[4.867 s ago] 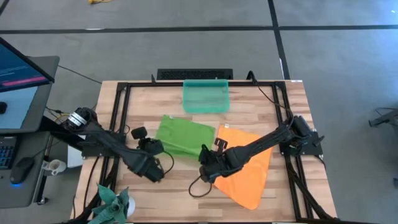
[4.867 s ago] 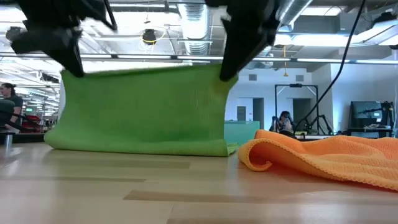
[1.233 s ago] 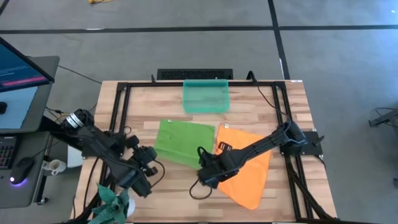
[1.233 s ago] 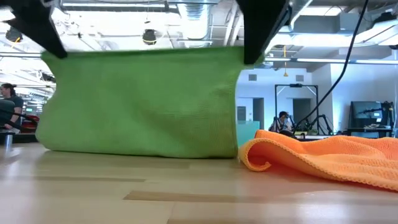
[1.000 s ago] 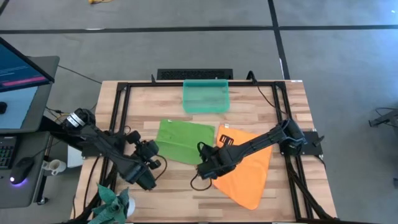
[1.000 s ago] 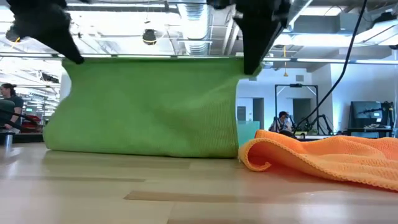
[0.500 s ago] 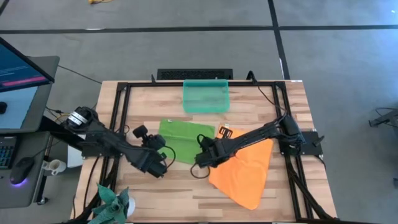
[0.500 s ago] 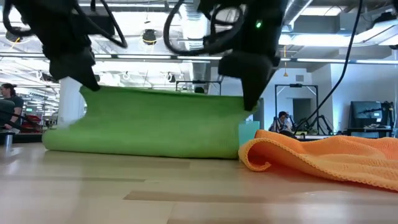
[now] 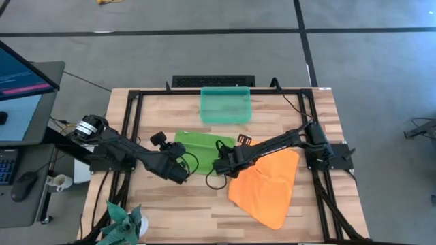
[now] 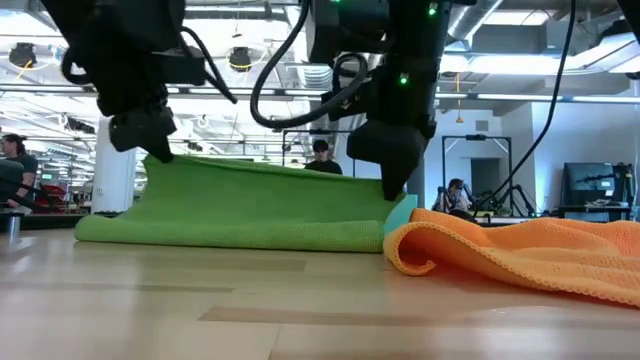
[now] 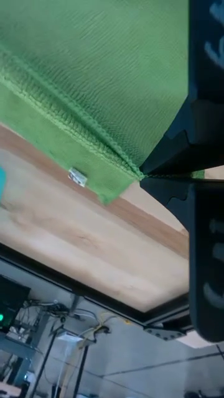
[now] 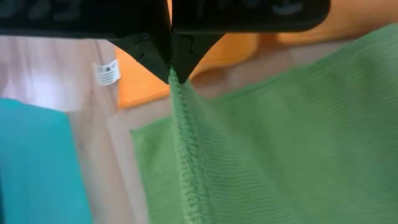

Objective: Roll microfiber towels into tight, uniform cylinder then place into a basket
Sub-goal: Fold the green microfiber towel

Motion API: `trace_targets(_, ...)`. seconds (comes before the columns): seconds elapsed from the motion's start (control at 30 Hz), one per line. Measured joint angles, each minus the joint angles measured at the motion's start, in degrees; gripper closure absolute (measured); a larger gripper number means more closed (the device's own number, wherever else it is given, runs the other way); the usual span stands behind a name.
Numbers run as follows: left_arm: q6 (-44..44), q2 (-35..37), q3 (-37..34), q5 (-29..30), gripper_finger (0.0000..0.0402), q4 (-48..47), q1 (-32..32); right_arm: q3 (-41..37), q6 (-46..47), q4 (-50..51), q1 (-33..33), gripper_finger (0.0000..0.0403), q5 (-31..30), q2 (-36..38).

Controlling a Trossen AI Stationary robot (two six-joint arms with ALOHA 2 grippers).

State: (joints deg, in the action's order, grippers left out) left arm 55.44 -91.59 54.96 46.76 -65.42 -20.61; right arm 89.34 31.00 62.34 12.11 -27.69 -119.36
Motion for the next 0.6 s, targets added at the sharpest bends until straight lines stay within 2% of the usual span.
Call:
trace_targets(0.27,-2.42,0.0,0.04,-0.62,0.0401,0.73,4.28,0.04,-1.03,0.1,-1.35,0.0393,0.64,-0.01)
trace_targets(0.6,-4.61,0.0,0.07,-1.84,0.0392,0.73,6.25,0.04,-0.97,-1.39,-4.38,0.0393,1.04,-0.01)
